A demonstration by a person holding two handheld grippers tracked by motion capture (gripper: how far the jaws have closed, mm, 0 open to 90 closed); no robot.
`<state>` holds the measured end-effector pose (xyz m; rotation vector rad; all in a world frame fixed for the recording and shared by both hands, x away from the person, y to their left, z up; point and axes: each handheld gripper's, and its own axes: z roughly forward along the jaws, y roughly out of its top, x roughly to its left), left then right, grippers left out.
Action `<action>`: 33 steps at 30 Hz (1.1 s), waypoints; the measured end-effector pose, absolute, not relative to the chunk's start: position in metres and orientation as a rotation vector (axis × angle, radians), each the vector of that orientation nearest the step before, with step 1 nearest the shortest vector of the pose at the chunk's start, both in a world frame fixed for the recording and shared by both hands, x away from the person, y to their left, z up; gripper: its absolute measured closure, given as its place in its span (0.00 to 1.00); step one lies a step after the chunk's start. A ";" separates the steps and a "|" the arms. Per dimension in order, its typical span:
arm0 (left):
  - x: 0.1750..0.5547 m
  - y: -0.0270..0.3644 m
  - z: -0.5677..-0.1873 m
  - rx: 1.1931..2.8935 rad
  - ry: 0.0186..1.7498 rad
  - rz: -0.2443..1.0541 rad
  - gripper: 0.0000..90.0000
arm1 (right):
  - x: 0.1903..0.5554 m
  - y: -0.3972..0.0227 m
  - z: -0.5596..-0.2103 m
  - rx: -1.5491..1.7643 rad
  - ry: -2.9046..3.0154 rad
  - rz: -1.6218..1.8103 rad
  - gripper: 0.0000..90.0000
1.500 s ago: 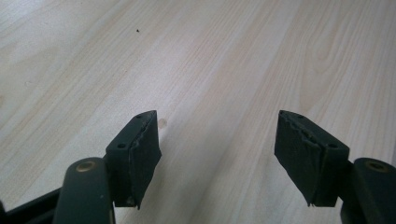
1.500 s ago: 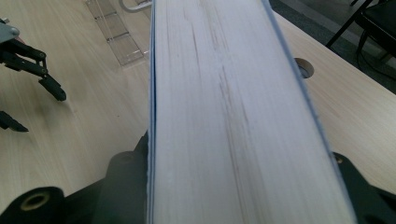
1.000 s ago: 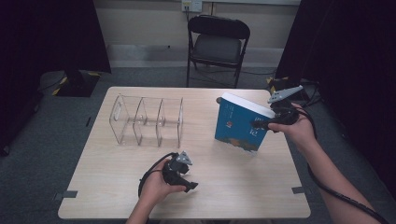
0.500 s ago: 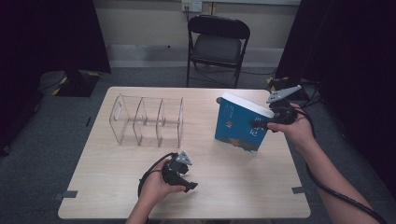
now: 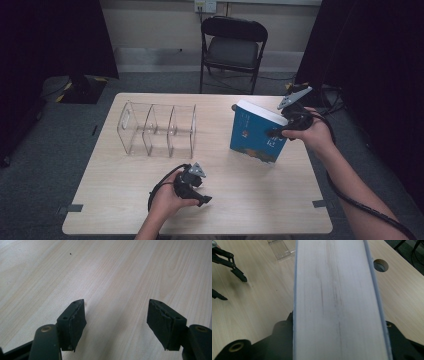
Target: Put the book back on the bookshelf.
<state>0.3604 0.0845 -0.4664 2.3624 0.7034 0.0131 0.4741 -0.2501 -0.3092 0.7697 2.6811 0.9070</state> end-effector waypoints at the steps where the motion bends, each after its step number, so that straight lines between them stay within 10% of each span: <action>1: 0.361 0.085 -0.466 2.363 0.702 0.014 0.34 | 0.474 -0.250 -0.309 0.772 2.679 0.909 0.61; 33: 0.363 0.087 -0.466 2.364 0.714 0.012 0.35 | 0.447 -0.252 -0.305 0.842 2.643 0.934 0.68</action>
